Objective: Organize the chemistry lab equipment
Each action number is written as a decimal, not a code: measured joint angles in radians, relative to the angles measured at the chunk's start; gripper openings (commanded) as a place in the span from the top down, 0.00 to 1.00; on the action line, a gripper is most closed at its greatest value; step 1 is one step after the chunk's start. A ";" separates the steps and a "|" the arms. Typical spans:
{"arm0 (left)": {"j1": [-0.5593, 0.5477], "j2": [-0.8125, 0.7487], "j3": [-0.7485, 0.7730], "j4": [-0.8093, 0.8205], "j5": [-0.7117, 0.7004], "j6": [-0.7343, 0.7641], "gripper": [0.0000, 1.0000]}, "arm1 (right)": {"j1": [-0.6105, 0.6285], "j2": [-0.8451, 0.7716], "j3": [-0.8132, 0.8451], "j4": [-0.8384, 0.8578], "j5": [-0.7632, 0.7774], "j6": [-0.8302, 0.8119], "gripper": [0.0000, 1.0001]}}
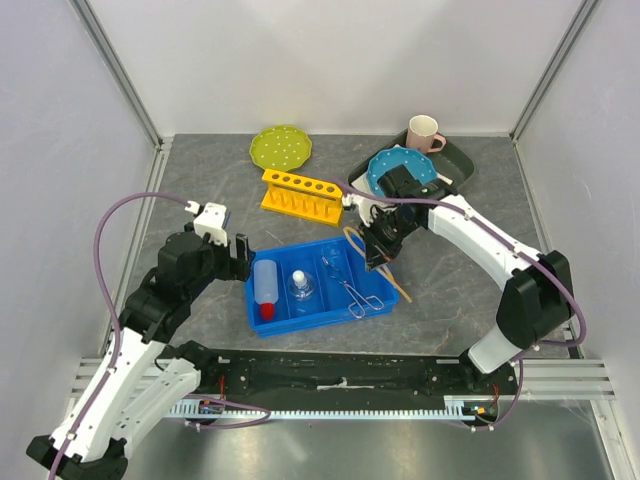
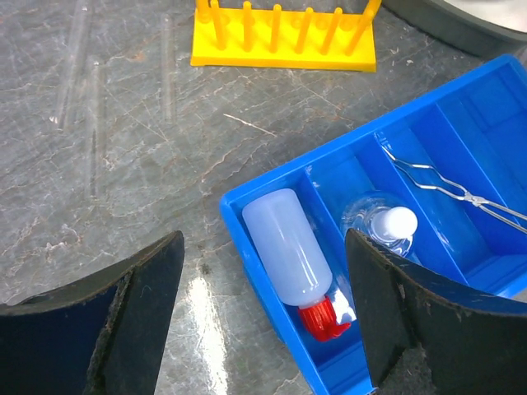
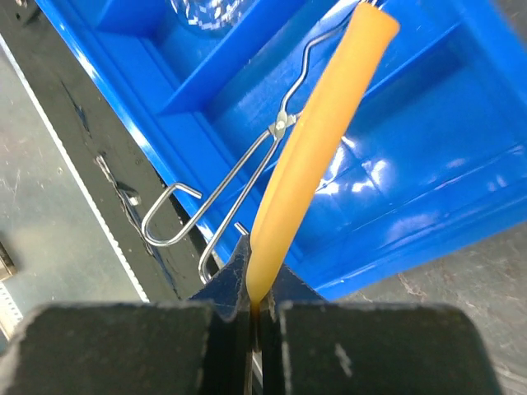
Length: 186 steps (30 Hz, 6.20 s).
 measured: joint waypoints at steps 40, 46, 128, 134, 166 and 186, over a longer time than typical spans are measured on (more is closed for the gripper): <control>0.000 -0.143 -0.102 0.055 -0.078 0.002 0.12 | -0.023 0.224 0.097 0.040 0.159 0.235 0.36; 0.000 -0.143 -0.102 0.055 -0.079 0.002 0.00 | -0.024 0.171 0.161 0.011 0.204 0.176 0.23; 0.300 1.555 0.916 -0.147 0.050 0.037 0.89 | -0.571 -0.247 -0.331 0.268 -0.481 -0.297 0.11; 0.301 1.478 0.810 -0.122 0.027 0.037 0.90 | -0.589 -0.250 -0.331 0.262 -0.495 -0.315 0.11; -0.108 0.411 0.089 0.631 0.535 -0.388 0.89 | -0.292 -0.399 -0.149 0.603 -0.485 0.230 0.13; -0.407 0.524 0.027 0.996 0.246 -0.594 0.89 | -0.195 -0.385 -0.318 1.304 -0.382 1.089 0.34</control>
